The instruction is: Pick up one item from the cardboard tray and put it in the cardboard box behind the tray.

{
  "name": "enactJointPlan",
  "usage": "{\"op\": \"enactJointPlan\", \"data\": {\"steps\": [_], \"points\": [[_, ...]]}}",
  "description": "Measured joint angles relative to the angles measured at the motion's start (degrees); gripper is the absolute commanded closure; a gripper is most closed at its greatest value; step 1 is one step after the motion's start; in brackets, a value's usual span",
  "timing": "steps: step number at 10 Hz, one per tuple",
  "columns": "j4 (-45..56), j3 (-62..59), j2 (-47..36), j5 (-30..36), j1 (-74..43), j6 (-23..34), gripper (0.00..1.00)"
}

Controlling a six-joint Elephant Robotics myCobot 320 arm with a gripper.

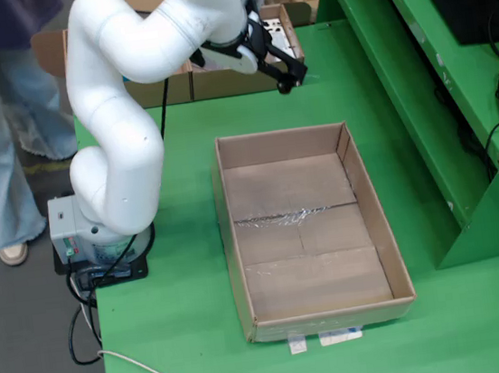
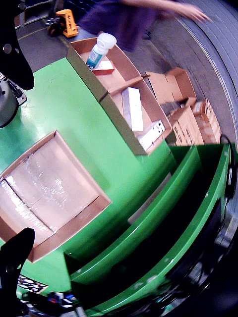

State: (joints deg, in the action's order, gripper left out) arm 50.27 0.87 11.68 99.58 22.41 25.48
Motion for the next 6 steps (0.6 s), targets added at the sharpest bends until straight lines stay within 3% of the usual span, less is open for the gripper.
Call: {"op": "enactJointPlan", "data": {"steps": [6], "points": [[0.0, 0.0, 0.0, 0.0, -15.82, 0.0, 0.0]]}}
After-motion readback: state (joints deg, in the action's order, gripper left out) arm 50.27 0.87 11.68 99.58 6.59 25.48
